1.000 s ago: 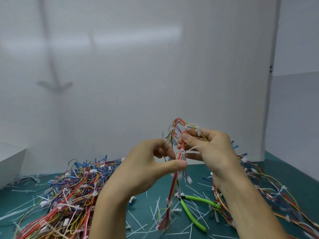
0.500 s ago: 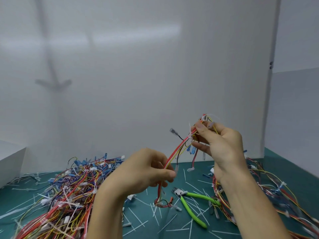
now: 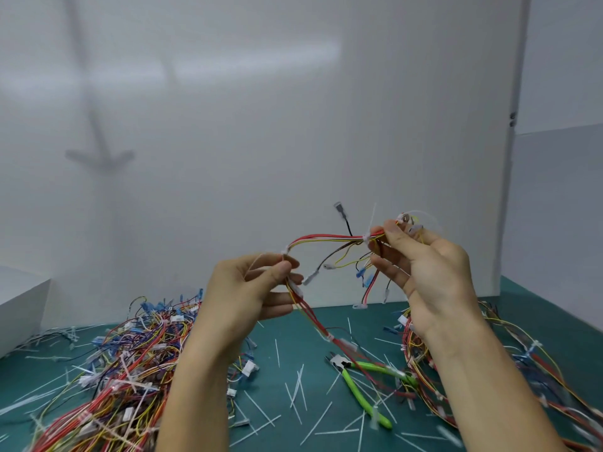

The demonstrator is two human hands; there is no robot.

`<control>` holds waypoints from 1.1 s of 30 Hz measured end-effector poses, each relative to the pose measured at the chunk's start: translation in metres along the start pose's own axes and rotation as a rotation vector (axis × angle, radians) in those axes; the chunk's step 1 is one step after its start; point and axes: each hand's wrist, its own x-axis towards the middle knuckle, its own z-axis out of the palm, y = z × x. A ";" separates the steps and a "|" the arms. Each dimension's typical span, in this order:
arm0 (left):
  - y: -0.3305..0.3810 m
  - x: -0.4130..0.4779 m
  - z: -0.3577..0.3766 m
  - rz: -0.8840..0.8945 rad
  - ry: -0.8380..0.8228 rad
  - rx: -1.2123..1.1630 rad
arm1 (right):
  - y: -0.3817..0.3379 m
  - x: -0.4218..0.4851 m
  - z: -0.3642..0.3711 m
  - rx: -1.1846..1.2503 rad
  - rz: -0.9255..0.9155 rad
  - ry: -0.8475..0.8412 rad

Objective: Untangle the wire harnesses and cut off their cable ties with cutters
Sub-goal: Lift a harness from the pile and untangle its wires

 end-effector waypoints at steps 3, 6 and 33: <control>0.004 -0.001 0.002 0.034 0.029 -0.089 | -0.001 0.000 0.000 0.002 -0.002 -0.010; 0.007 -0.001 0.004 0.041 0.051 -0.160 | -0.001 0.000 0.001 0.015 -0.004 -0.027; 0.004 0.004 0.020 0.105 0.002 0.053 | 0.029 0.001 0.000 -0.974 -0.618 -0.376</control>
